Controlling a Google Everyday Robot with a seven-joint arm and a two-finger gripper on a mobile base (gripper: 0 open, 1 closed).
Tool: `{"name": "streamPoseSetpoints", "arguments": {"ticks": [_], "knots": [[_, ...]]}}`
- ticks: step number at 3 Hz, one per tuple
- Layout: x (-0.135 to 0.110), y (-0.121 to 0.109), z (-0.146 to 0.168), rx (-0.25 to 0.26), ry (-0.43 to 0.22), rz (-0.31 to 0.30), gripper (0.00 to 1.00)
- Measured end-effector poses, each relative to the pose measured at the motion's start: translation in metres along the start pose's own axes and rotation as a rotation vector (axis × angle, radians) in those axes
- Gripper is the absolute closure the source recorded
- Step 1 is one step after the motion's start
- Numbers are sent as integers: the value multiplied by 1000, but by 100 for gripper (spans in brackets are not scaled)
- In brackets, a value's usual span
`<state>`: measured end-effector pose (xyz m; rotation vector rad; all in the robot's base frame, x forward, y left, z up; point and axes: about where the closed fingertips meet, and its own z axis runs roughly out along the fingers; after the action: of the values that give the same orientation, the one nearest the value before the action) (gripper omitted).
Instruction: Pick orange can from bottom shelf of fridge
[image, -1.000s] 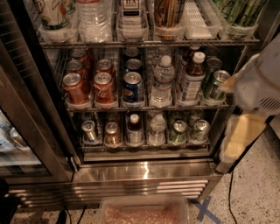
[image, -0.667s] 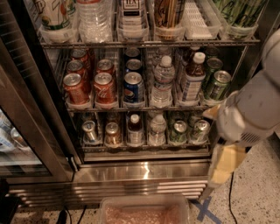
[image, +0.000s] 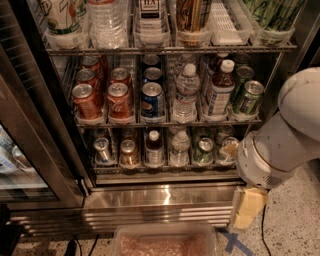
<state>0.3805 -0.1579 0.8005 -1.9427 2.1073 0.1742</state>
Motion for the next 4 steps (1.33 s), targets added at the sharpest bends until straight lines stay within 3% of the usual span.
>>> {"name": "streamPoseSetpoints", "arguments": {"ticks": [1, 2, 4], "knots": [[-8, -2, 31, 8, -48, -1, 0], [-33, 0, 103, -21, -165, -50, 0], [-93, -32, 183, 27, -385, -136, 0]]}}
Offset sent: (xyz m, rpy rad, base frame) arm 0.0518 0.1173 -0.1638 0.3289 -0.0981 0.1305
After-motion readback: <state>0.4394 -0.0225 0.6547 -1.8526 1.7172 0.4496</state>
